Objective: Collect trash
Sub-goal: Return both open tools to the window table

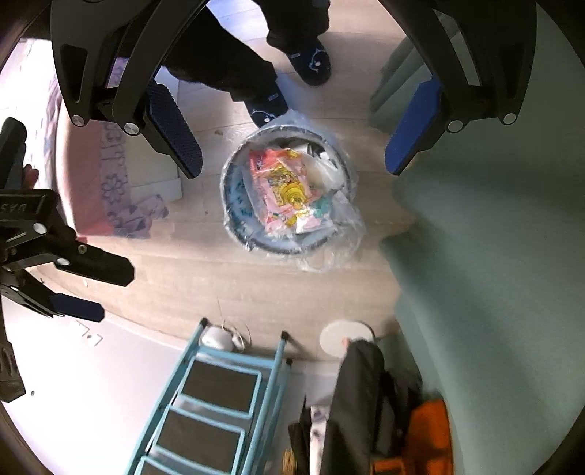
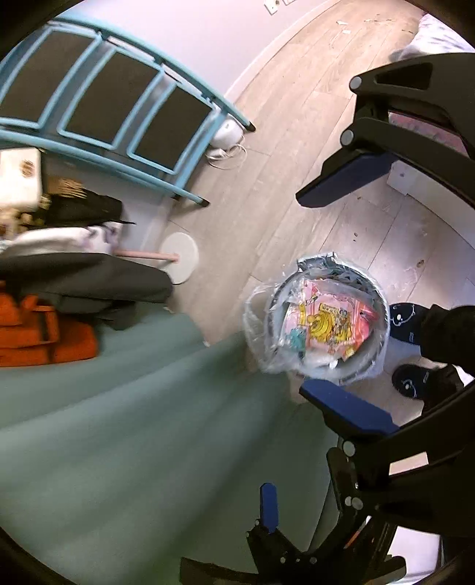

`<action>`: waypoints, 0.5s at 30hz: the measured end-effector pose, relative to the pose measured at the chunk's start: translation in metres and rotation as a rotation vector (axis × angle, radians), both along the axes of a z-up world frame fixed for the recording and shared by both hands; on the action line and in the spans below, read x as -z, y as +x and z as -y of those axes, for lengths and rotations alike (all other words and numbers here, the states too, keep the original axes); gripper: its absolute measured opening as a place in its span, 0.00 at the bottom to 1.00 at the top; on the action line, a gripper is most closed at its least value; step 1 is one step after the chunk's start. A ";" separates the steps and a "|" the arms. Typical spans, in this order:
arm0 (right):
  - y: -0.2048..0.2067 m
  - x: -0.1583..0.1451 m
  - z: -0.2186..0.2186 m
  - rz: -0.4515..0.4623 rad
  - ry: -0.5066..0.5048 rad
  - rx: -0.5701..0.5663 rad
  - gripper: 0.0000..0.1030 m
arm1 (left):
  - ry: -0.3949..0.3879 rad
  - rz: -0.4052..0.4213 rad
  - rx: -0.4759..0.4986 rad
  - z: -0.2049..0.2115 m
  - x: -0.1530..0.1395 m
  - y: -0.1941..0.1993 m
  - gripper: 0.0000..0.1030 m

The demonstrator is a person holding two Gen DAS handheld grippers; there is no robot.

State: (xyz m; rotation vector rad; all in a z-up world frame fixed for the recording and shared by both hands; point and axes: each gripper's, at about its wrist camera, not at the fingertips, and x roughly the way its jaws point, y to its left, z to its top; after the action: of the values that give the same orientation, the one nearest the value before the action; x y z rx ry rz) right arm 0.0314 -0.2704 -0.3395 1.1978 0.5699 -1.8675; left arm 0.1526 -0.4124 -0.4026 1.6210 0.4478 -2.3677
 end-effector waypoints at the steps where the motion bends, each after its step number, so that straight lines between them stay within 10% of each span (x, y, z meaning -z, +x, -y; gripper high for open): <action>1: 0.004 -0.016 -0.003 -0.001 -0.009 -0.004 0.89 | -0.007 -0.007 -0.003 -0.003 -0.014 0.004 0.94; 8: 0.033 -0.089 -0.010 -0.044 -0.088 -0.149 0.89 | -0.017 -0.142 -0.113 -0.011 -0.108 0.034 0.94; 15: 0.056 -0.093 0.002 -0.027 -0.055 -0.342 0.89 | -0.024 -0.210 -0.277 -0.020 -0.135 0.090 0.94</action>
State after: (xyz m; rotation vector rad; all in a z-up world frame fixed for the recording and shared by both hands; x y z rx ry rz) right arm 0.0874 -0.2719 -0.2468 0.9712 0.6877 -1.5997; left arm 0.2424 -0.3923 -0.2675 1.2139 0.6362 -2.3262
